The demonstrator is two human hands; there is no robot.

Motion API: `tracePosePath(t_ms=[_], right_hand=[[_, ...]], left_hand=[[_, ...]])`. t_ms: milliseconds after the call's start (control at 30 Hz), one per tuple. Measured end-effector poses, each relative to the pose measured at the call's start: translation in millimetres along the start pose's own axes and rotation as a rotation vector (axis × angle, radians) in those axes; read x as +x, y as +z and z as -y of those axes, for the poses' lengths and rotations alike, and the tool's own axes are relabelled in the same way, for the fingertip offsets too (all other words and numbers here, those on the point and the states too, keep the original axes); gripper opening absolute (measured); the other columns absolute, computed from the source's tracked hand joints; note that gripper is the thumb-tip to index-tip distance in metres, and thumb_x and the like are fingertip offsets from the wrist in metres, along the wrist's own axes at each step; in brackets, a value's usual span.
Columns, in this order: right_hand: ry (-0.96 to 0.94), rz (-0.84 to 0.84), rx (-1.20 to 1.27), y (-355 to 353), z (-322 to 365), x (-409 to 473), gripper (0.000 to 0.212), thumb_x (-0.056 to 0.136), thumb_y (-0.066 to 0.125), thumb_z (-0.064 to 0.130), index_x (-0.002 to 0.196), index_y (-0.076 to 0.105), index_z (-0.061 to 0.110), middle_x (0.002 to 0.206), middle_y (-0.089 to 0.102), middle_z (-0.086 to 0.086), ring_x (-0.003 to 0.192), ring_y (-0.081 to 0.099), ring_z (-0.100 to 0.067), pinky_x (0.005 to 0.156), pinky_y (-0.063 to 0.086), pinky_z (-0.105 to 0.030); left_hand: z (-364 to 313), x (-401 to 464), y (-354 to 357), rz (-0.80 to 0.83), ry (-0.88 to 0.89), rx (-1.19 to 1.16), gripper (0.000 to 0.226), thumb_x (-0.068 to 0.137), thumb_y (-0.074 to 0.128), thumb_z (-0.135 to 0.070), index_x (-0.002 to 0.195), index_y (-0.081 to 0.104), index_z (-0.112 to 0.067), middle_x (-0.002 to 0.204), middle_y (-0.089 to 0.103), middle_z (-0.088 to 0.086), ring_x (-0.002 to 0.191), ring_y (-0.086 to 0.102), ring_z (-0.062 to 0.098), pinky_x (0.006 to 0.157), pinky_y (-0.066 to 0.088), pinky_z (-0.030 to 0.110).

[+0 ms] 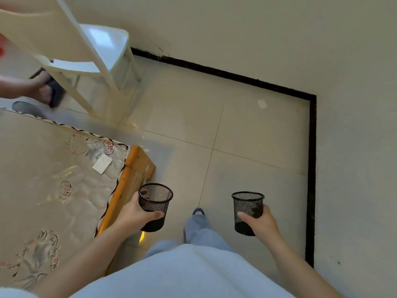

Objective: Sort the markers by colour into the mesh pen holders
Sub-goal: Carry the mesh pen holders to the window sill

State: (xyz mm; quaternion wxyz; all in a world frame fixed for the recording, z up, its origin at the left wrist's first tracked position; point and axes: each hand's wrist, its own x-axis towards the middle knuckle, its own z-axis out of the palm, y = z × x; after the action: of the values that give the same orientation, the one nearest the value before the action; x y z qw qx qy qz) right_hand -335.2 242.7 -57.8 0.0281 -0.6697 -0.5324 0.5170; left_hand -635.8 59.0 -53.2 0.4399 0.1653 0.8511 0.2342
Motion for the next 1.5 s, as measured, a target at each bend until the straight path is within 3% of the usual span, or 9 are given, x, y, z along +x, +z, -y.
tracePosePath(t_ms=[167, 367, 533, 600, 700, 833, 967, 1167, 1500], right_hand=[[-0.08, 0.084, -0.131, 7.7, 114.3, 73.0, 0.064, 0.065, 0.081, 0.032, 0.118, 0.049, 0.019, 0.101, 0.061, 0.004, 0.092, 0.057, -0.017, 0.076, 0.041, -0.026], [-0.112, 0.118, -0.001, 40.4, 222.0, 146.6, 0.055, 0.068, 0.08, 0.03, 0.112, 0.051, 0.017, 0.1, 0.064, 0.005, 0.086, 0.06, -0.009, 0.065, 0.043, -0.021], [0.099, 0.103, 0.344, 59.0, 296.6, 206.5, 0.04, 0.076, 0.072, 0.032, 0.109, 0.061, 0.012, 0.107, 0.069, -0.008, 0.098, 0.065, -0.023, 0.096, 0.047, -0.04], [0.106, 0.078, 0.37, 64.2, 328.5, 227.6, 0.034, 0.077, 0.071, 0.031, 0.105, 0.064, 0.014, 0.104, 0.07, -0.007, 0.094, 0.066, -0.021, 0.089, 0.05, -0.038], [0.024, 0.038, 0.337, 71.8, 373.9, 257.8, 0.025, 0.077, 0.072, 0.028, 0.099, 0.066, 0.016, 0.099, 0.071, -0.005, 0.086, 0.066, -0.015, 0.07, 0.049, -0.027], [0.015, 0.032, 0.313, 75.8, 422.8, 293.0, 0.038, 0.077, 0.073, 0.026, 0.11, 0.061, 0.012, 0.104, 0.069, -0.006, 0.097, 0.064, -0.023, 0.088, 0.05, -0.036], [0.01, 0.057, 0.289, 82.4, 471.3, 348.2, 0.039, 0.077, 0.074, 0.025, 0.11, 0.061, 0.01, 0.105, 0.069, -0.008, 0.095, 0.065, -0.022, 0.079, 0.048, -0.031], [-0.016, 0.163, 0.169, 92.0, 577.1, 443.7, 0.047, 0.074, 0.076, 0.026, 0.114, 0.058, 0.007, 0.107, 0.067, -0.011, 0.097, 0.064, -0.026, 0.086, 0.05, -0.035], [-0.213, 0.278, -0.05, 134.8, 794.0, 554.2, 0.051, 0.072, 0.078, 0.029, 0.114, 0.055, 0.013, 0.103, 0.065, -0.003, 0.085, 0.062, -0.013, 0.067, 0.044, -0.022]], left_hand=[[-64.9, 48.6, -20.9, -0.137, 0.05, -0.092, 0.082, 0.053, 0.086, -0.039, 0.122, 0.044, -0.026, 0.108, 0.053, -0.012, 0.095, 0.048, 0.008, 0.064, 0.035, 0.01], [-122.7, 125.3, -58.2, -0.158, 0.033, -0.152, 0.088, 0.053, 0.087, -0.033, 0.127, 0.039, -0.023, 0.118, 0.054, -0.005, 0.109, 0.051, 0.017, 0.091, 0.044, 0.031], [-174.2, 214.3, -116.1, -0.113, -0.007, -0.101, 0.079, 0.055, 0.085, -0.036, 0.121, 0.042, -0.022, 0.113, 0.056, -0.004, 0.104, 0.052, 0.019, 0.087, 0.044, 0.033], [-200.9, 252.0, -142.0, -0.078, 0.019, -0.038, 0.082, 0.057, 0.084, -0.038, 0.124, 0.04, -0.022, 0.112, 0.053, -0.006, 0.102, 0.049, 0.017, 0.081, 0.041, 0.03], [-245.8, 308.6, -181.1, -0.033, 0.09, 0.028, 0.08, 0.056, 0.084, -0.036, 0.122, 0.041, -0.025, 0.115, 0.056, -0.004, 0.104, 0.05, 0.017, 0.083, 0.04, 0.028], [-307.6, 361.6, -213.9, -0.029, 0.145, 0.049, 0.08, 0.055, 0.084, -0.036, 0.123, 0.041, -0.027, 0.112, 0.055, -0.008, 0.098, 0.046, 0.011, 0.081, 0.037, 0.025], [-348.0, 411.7, -222.5, -0.083, 0.097, -0.058, 0.086, 0.057, 0.085, -0.033, 0.129, 0.038, -0.025, 0.115, 0.053, -0.008, 0.103, 0.046, 0.01, 0.084, 0.035, 0.024], [-383.0, 469.7, -252.1, -0.183, -0.083, -0.165, 0.078, 0.057, 0.086, -0.027, 0.122, 0.042, -0.021, 0.111, 0.055, -0.004, 0.103, 0.051, 0.016, 0.081, 0.036, 0.026], [-458.9, 571.3, -335.2, -0.327, -0.124, -0.328, 0.072, 0.058, 0.086, -0.021, 0.117, 0.047, -0.018, 0.109, 0.059, 0.0, 0.104, 0.055, 0.02, 0.085, 0.039, 0.028]])
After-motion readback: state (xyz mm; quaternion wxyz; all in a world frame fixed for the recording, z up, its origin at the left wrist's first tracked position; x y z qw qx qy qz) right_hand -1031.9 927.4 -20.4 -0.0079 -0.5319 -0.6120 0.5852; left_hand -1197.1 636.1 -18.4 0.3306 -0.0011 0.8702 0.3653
